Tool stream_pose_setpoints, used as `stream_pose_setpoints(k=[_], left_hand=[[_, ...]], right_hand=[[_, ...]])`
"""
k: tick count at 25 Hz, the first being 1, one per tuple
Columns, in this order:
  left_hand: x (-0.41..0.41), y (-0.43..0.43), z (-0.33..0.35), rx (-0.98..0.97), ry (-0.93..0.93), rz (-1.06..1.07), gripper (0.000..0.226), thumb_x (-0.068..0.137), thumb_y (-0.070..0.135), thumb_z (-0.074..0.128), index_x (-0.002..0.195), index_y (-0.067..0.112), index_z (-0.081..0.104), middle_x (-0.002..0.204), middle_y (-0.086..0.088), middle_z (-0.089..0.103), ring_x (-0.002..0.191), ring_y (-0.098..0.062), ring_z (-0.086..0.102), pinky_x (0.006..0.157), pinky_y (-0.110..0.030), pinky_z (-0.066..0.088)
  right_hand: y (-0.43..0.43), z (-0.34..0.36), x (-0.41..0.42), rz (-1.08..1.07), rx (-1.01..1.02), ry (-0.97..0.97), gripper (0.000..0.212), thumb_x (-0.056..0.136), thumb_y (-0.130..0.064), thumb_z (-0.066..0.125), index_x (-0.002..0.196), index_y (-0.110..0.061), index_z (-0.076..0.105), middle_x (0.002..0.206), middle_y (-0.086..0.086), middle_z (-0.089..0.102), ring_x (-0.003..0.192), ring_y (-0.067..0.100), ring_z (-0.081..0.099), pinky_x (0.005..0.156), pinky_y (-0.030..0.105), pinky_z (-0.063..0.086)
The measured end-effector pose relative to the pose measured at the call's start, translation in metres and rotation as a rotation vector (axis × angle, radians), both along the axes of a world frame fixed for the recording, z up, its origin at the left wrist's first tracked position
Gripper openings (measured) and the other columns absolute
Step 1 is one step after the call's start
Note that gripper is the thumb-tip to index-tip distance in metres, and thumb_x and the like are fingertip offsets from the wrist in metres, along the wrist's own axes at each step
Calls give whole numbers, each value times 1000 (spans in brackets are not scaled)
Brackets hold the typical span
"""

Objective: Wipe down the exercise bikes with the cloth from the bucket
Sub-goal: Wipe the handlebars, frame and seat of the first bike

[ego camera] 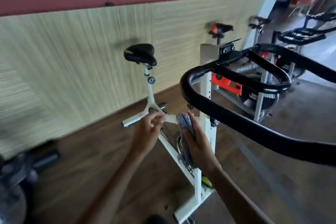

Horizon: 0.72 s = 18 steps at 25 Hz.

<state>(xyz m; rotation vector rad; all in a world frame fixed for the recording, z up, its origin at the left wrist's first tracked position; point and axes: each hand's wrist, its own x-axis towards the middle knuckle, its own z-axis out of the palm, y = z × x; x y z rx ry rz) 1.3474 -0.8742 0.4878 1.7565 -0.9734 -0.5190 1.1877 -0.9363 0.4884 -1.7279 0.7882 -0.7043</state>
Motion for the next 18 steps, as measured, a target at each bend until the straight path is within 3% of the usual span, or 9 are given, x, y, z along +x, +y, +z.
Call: stream_pose_setpoints(k=[1, 3, 4, 7, 10, 12, 14, 15, 18], left_hand=[[-12, 12, 6, 60, -17, 19, 17, 94, 20, 60, 106, 20, 71, 103, 3, 74, 97, -8, 69, 86, -22, 53], [-41, 37, 23, 161, -64, 51, 16, 96, 12, 61, 108, 14, 72, 104, 5, 72, 98, -7, 68, 77, -5, 47], [-59, 49, 35, 205, -85, 65, 18, 97, 12, 61, 111, 10, 72, 105, 5, 71, 98, -5, 65, 72, 2, 41], [-103, 76, 56, 287, -105, 104, 22, 97, 11, 60, 115, 7, 71, 114, -2, 72, 100, -3, 62, 71, 7, 36], [-153, 92, 73, 313, -112, 141, 21, 96, 9, 60, 114, 8, 71, 115, -3, 72, 101, -6, 65, 75, 6, 37], [-187, 96, 79, 324, -106, 141, 21, 97, 10, 59, 114, 10, 71, 113, 0, 72, 100, -6, 64, 76, 4, 38], [-219, 94, 84, 329, -69, 107, 18, 97, 12, 59, 110, 14, 72, 111, 3, 72, 100, -7, 66, 82, -6, 45], [-234, 91, 84, 326, -42, 77, 16, 97, 13, 60, 106, 19, 71, 109, 4, 72, 101, -9, 67, 87, -15, 49], [-270, 77, 80, 290, -20, -27, 17, 96, 14, 62, 96, 31, 68, 104, 7, 72, 103, -11, 68, 93, -31, 53]], right_hand=[[2, 3, -9, -11, 12, 42, 55, 105, -14, 46, 148, -43, 26, 129, 29, 60, 83, 25, 69, 65, 12, 52], [7, 9, -30, -22, 21, 124, 53, 102, -34, 47, 136, -68, 24, 125, 18, 64, 91, 27, 70, 76, 33, 59], [11, 16, -43, -6, 73, 123, 52, 102, -35, 46, 136, -68, 25, 121, 19, 65, 89, 29, 69, 73, 36, 60], [20, 39, -82, 85, 121, 150, 51, 107, -22, 43, 153, -37, 28, 117, 23, 66, 85, 27, 70, 54, 11, 51], [26, 56, -131, 134, 124, 157, 53, 106, -22, 43, 156, -29, 27, 138, 21, 56, 113, 32, 64, 76, 18, 55], [30, 60, -166, 139, 145, 163, 52, 105, -26, 43, 154, -32, 29, 141, 19, 54, 112, 31, 62, 77, 20, 58], [28, 64, -200, 106, 173, 158, 53, 104, -25, 45, 154, -33, 30, 146, 8, 52, 125, 25, 57, 100, 42, 52], [27, 68, -218, 80, 181, 164, 53, 104, -22, 46, 154, -33, 30, 148, 3, 51, 129, 19, 54, 107, 43, 46], [25, 77, -269, -3, 189, 158, 51, 104, -16, 47, 152, -30, 36, 140, -7, 55, 118, 4, 59, 102, 25, 48]])
